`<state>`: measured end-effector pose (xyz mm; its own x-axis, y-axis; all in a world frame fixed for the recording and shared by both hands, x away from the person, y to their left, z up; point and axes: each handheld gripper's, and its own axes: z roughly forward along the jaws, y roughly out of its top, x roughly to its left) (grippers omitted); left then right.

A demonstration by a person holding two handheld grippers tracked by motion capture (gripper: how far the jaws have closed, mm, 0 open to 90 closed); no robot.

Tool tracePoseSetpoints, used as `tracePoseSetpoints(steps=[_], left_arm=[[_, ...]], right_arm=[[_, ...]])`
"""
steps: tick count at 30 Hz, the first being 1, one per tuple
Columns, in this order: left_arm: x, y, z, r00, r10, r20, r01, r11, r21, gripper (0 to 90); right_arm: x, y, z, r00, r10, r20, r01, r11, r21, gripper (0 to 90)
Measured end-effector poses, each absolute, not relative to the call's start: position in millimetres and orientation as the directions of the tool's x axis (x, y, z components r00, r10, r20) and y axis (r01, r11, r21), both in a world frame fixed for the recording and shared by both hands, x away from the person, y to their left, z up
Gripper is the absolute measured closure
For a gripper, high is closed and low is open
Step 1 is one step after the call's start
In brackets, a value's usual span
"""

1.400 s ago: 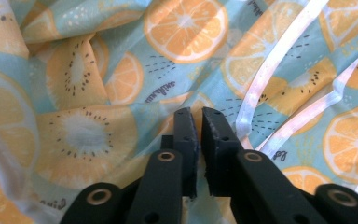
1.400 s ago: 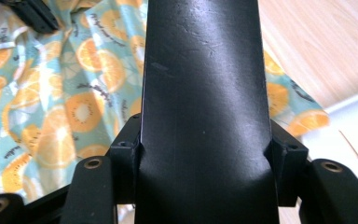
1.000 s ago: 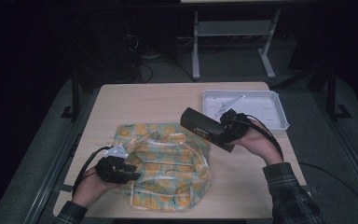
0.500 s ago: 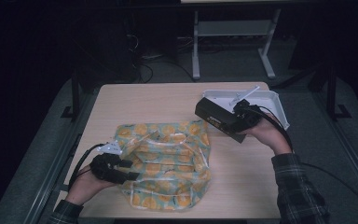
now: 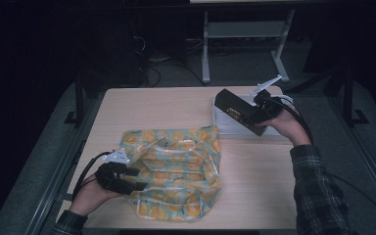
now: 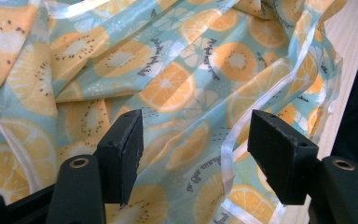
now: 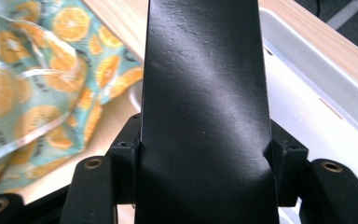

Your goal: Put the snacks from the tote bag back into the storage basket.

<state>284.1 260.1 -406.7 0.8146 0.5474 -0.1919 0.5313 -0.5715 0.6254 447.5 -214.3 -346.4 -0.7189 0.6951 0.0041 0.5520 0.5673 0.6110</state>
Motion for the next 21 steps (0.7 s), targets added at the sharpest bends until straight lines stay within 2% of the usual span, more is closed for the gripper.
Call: tracePoseSetpoints(steps=[15,21], left_arm=[[282.4,251.1,-410.2,0.822,0.539,-0.185,0.523,-0.582,0.623,35.3],[281.3,250.5,-410.1,0.82,0.542,-0.185,0.523,-0.579,0.626,35.2]], right_arm=[[486.7,-249.9,-377.9,-0.673,0.736,0.069,0.602,0.491,0.63,41.6],[497.0,-252.9,-385.2,-0.665,0.745,0.051,0.608,0.501,0.616,41.5]])
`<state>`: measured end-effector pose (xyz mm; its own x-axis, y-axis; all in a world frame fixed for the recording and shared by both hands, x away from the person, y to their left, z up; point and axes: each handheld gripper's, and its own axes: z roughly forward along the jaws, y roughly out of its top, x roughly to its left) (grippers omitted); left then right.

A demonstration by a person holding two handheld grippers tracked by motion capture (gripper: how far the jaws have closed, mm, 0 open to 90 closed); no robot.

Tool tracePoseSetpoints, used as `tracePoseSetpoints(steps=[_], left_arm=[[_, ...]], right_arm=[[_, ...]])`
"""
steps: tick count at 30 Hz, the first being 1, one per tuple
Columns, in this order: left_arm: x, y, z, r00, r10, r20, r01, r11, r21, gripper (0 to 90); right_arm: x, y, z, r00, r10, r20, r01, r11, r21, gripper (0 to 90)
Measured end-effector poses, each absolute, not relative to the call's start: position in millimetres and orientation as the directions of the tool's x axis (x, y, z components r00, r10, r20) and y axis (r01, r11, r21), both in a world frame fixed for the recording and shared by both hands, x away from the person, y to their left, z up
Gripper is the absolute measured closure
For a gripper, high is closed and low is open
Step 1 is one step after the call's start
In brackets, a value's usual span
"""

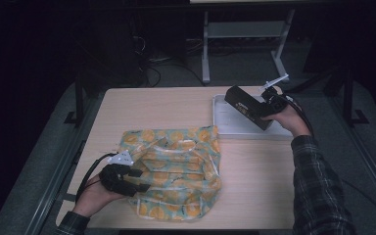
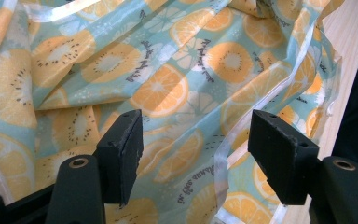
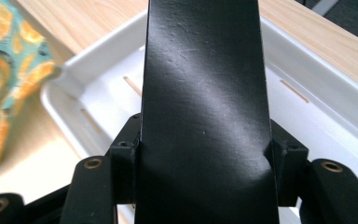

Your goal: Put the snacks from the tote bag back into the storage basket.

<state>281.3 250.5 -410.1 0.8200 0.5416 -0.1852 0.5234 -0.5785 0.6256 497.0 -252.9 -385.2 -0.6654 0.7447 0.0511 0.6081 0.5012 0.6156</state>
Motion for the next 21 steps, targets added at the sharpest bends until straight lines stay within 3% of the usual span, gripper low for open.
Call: tracePoseSetpoints(steps=[21], left_arm=[[279.6,247.5,-412.5,0.822,0.54,-0.18,0.522,-0.589,0.617,35.0]], right_arm=[[511.8,-256.2,-420.1,-0.672,0.739,0.052,0.643,0.547,0.536,41.3]])
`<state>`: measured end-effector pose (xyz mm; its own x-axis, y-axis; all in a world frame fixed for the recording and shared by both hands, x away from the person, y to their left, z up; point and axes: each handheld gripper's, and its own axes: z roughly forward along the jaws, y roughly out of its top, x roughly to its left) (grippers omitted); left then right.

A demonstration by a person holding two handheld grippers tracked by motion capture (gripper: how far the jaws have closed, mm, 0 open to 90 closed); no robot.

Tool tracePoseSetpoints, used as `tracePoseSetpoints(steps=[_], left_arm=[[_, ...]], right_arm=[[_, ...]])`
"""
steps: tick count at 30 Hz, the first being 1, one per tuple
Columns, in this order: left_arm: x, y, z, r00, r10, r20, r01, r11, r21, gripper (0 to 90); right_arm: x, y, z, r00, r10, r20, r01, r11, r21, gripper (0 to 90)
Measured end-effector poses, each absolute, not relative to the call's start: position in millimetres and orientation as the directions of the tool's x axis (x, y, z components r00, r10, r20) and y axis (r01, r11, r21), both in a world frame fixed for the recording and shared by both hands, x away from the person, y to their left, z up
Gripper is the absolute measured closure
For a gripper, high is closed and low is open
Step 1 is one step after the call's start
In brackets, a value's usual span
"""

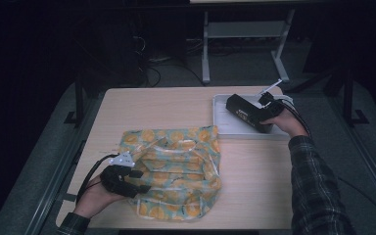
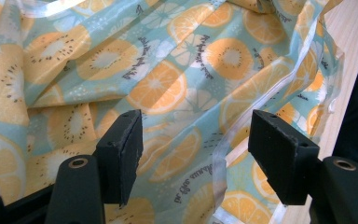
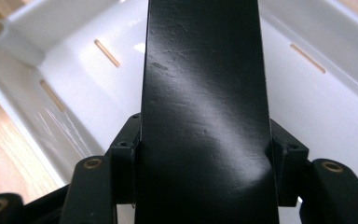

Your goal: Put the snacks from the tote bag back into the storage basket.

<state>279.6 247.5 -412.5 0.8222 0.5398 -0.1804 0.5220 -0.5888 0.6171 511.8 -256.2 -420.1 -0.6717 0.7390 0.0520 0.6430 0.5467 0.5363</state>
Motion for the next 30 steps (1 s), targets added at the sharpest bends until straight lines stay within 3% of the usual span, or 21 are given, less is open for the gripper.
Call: tracePoseSetpoints(steps=[16,23,30], left_arm=[[280.8,248.6,-412.4,0.83,0.53,-0.172,0.513,-0.605,0.609,35.0],[281.3,248.8,-411.1,0.829,0.53,-0.177,0.514,-0.599,0.614,35.0],[283.7,251.7,-407.1,0.831,0.527,-0.177,0.508,-0.59,0.628,35.0]], right_arm=[[510.5,-257.5,-431.6,-0.684,0.729,0.042,0.652,0.584,0.484,37.2],[508.2,-258.3,-412.8,-0.66,0.744,0.107,0.665,0.512,0.544,34.5],[525.8,-246.6,-386.5,-0.632,0.767,0.106,0.682,0.485,0.548,45.9]])
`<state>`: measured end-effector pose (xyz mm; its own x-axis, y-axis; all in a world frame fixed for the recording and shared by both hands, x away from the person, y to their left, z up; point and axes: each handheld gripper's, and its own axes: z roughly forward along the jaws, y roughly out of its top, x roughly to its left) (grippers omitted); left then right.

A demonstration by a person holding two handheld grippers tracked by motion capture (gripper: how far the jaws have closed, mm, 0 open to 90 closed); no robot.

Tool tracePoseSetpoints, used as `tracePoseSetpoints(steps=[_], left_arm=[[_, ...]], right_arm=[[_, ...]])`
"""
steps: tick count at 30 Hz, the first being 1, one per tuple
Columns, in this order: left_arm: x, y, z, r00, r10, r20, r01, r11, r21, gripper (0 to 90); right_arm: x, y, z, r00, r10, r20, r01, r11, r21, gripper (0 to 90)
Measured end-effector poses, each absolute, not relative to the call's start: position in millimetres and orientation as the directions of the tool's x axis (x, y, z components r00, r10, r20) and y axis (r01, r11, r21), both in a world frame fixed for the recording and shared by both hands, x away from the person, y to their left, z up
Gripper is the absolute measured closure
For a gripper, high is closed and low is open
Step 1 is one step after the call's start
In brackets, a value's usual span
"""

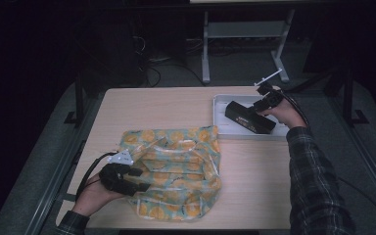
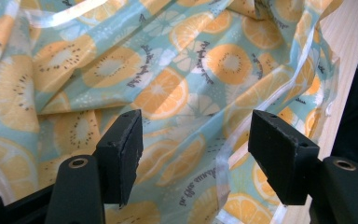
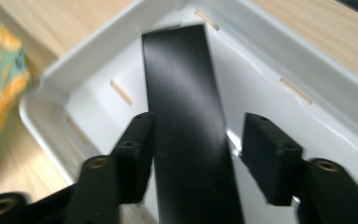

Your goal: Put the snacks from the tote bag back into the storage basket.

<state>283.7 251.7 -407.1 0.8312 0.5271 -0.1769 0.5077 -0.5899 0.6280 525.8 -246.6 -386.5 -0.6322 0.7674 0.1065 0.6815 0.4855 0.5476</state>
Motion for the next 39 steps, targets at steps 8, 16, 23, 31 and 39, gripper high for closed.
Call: tracePoseSetpoints(steps=[8,16,23,31,39], left_arm=[[284.7,252.5,-410.5,0.827,0.528,-0.194,0.519,-0.583,0.625,35.0],[286.4,252.9,-410.5,0.828,0.526,-0.197,0.518,-0.582,0.626,35.0],[285.7,251.0,-409.2,0.834,0.517,-0.192,0.509,-0.587,0.63,35.0],[283.1,247.0,-407.0,0.845,0.502,-0.183,0.492,-0.597,0.634,35.0],[281.7,244.6,-405.9,0.85,0.496,-0.18,0.486,-0.604,0.632,35.0]], right_arm=[[547.2,-242.4,-390.1,-0.562,0.826,0.037,0.721,0.467,0.511,73.0],[553.9,-236.6,-404.3,-0.548,0.837,0.01,0.74,0.478,0.474,87.8],[548.9,-234.6,-409.6,-0.577,0.817,0.021,0.732,0.506,0.456,89.3],[538.9,-232.5,-411.1,-0.605,0.796,0.027,0.721,0.533,0.442,89.4],[530.8,-233.0,-411.8,-0.615,0.788,0.027,0.72,0.547,0.426,89.5]])
